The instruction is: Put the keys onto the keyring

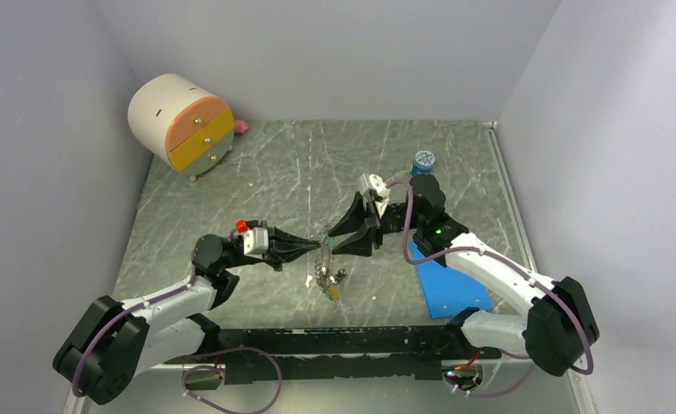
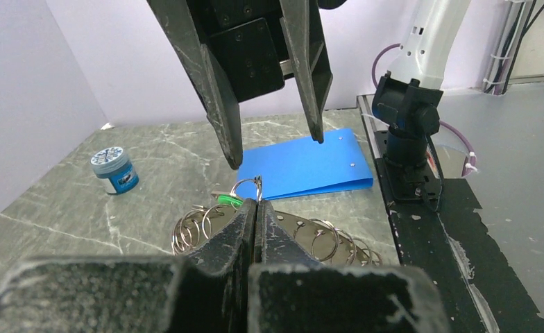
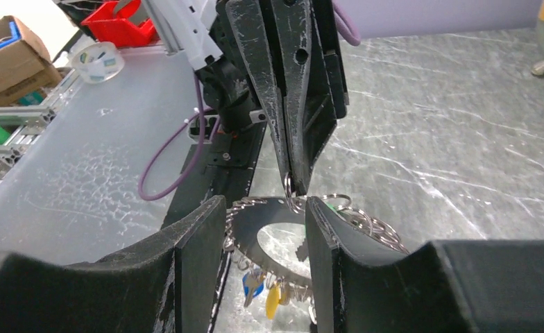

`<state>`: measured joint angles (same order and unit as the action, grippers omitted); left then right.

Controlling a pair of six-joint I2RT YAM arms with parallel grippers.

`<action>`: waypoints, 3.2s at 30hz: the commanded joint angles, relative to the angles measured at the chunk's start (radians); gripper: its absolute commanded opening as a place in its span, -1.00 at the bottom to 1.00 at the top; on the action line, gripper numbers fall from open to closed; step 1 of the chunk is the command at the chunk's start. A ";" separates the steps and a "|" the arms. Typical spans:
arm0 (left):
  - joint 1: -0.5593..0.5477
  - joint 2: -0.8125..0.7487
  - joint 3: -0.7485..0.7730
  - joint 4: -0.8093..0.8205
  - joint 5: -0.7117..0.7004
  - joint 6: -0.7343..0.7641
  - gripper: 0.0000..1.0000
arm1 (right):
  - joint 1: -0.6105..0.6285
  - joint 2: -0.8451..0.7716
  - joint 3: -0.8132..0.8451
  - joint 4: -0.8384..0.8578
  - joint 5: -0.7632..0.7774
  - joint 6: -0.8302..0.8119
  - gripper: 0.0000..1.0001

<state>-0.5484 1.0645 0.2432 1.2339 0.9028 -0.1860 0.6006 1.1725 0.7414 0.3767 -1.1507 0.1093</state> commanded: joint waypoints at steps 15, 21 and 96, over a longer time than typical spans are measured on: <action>0.005 -0.020 0.022 0.098 -0.037 -0.049 -0.95 | 0.081 0.044 0.045 -0.078 0.071 -0.102 -0.49; 0.010 -0.001 0.022 0.134 -0.048 -0.066 -0.95 | 0.090 0.030 0.013 -0.067 0.145 -0.101 -0.62; -0.098 -0.030 0.362 -1.088 -0.131 0.566 -0.14 | 0.197 0.224 0.472 -0.924 0.469 -0.458 -1.00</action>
<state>-0.6430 1.0077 0.5800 0.0910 0.7376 0.3954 0.7937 1.4170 1.1740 -0.5915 -0.6556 -0.3344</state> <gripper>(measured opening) 0.455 0.015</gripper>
